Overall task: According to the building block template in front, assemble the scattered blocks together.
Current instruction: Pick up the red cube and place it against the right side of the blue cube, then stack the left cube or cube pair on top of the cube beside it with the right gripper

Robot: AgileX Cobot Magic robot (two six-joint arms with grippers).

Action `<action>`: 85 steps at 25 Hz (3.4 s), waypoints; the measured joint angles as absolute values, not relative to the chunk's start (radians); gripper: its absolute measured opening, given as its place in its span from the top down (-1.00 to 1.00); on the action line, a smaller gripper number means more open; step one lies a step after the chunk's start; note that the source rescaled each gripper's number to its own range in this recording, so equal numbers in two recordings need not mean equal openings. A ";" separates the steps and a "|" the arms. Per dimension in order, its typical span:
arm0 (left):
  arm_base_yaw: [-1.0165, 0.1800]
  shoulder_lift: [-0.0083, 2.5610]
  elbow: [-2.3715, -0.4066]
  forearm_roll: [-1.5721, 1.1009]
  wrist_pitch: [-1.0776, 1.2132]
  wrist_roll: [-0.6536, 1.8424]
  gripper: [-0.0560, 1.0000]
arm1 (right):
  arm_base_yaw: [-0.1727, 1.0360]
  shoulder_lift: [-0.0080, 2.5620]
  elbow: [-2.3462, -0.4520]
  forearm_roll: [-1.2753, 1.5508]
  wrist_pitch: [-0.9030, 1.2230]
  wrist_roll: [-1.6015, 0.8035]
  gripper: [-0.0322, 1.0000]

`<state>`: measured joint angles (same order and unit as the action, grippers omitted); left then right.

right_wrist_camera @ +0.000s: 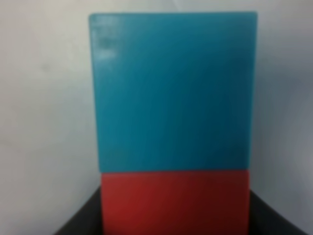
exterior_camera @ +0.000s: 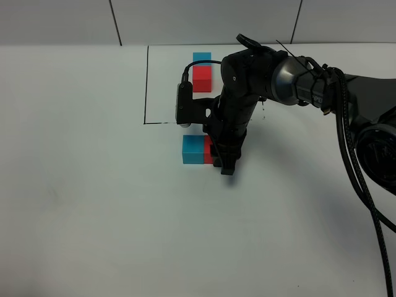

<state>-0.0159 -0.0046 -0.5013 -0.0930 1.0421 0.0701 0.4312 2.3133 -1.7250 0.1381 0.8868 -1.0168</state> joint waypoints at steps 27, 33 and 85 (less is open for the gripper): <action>-0.016 -0.005 -0.501 -0.093 1.041 0.070 -0.74 | 0.412 2.284 -1.723 0.172 0.871 -0.978 -0.82; -0.016 -0.005 -0.501 -0.093 1.041 0.070 -0.74 | 0.323 2.086 -1.647 0.166 0.822 -0.816 -0.90; -0.016 -0.005 -0.501 -0.093 1.041 0.070 -0.74 | 0.534 2.442 -2.061 0.019 1.148 -0.755 -0.37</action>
<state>-0.0159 -0.0046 -0.5013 -0.0930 1.0411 0.0701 0.5345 2.4416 -2.0607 0.0190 1.1476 -0.7549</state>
